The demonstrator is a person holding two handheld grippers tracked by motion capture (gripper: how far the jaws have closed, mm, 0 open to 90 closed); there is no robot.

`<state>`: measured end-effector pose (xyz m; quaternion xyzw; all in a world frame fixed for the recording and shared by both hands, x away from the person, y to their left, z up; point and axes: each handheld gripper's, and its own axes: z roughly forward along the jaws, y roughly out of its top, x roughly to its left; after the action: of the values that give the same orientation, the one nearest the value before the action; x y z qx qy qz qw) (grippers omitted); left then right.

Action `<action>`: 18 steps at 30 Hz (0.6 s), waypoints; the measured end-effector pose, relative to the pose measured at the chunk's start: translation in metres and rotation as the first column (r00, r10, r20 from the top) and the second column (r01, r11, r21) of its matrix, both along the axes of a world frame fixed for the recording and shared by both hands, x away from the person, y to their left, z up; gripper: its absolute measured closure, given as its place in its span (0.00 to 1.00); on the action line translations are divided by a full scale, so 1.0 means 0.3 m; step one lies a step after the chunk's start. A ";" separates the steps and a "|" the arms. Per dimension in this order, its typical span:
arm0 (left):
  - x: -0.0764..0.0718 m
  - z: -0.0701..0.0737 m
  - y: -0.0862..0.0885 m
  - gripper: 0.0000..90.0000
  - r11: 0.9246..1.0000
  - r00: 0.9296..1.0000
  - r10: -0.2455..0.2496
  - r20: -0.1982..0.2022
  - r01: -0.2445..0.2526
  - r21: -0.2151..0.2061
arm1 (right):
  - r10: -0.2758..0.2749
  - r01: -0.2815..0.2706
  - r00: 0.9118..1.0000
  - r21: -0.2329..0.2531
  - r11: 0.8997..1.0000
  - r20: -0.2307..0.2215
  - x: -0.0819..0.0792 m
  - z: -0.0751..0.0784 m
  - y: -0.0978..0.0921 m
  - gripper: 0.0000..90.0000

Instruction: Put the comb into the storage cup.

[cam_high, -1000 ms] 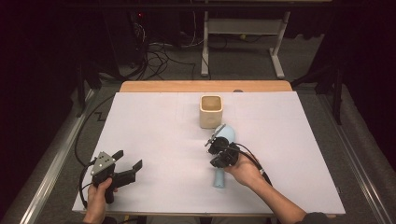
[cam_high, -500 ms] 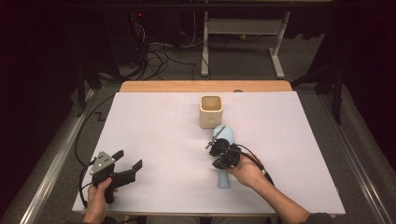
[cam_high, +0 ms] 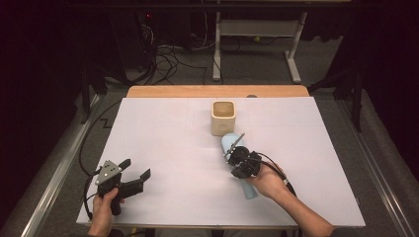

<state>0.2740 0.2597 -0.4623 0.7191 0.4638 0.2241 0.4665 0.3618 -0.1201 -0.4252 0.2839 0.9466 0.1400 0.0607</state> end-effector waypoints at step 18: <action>-0.001 0.001 0.000 0.19 1.000 1.000 0.000 0.001 0.000 0.000 | -0.014 0.015 1.000 -0.027 1.000 0.019 0.005 -0.004 -0.038 1.00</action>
<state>0.2735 0.2598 -0.4622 0.7190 0.4635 0.2247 0.4666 0.3632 -0.1315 -0.4263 0.2887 0.9457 0.1294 0.0744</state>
